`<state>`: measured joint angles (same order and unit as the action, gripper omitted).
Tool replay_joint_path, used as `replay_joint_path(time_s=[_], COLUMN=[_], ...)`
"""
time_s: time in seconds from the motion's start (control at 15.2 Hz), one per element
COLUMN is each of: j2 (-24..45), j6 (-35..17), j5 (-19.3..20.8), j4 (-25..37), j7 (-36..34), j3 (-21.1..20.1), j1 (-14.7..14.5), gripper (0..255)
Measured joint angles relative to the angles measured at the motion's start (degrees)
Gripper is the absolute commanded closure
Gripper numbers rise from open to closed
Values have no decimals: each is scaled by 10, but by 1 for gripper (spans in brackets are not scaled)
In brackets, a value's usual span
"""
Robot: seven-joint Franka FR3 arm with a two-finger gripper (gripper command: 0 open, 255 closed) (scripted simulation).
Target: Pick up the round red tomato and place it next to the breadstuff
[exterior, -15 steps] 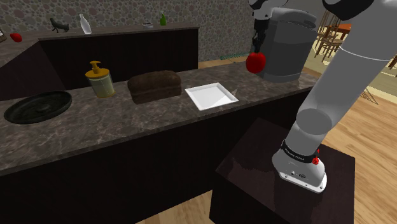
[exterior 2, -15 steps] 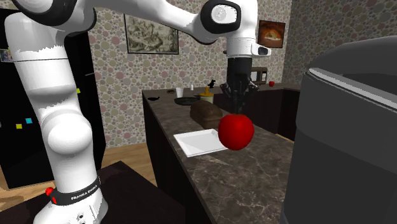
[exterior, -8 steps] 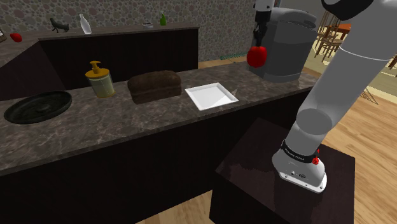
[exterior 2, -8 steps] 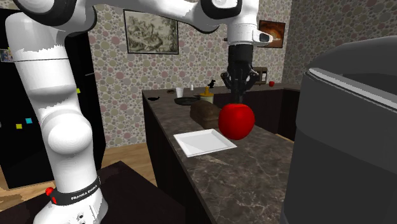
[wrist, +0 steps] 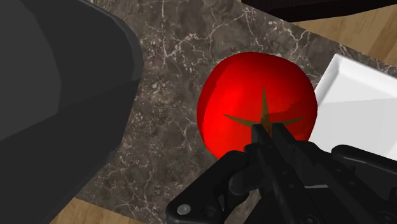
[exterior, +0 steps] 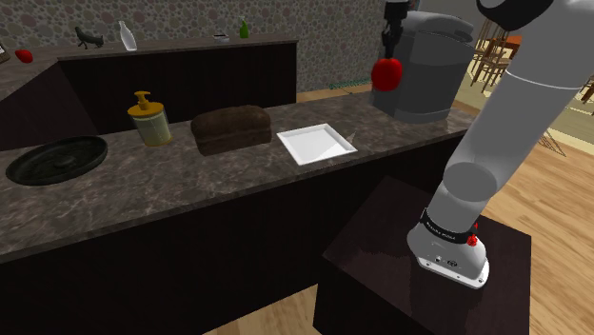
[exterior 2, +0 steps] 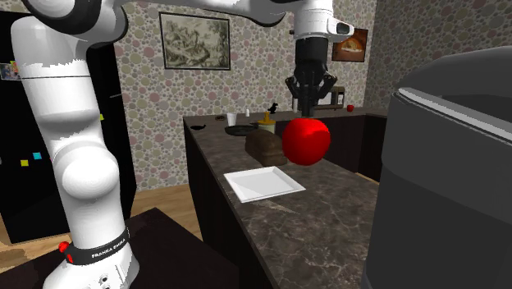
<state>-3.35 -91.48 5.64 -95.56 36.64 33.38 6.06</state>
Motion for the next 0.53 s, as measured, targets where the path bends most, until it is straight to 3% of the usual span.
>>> replay_joint_path(time_s=[0.26, 0.53], j2=[10, -25], j6=[32, 35], j5=[-5, 10], j4=[40, 9], j7=[7, -45], j3=[2, -27], j1=[1, -21], gripper=[255, 255])
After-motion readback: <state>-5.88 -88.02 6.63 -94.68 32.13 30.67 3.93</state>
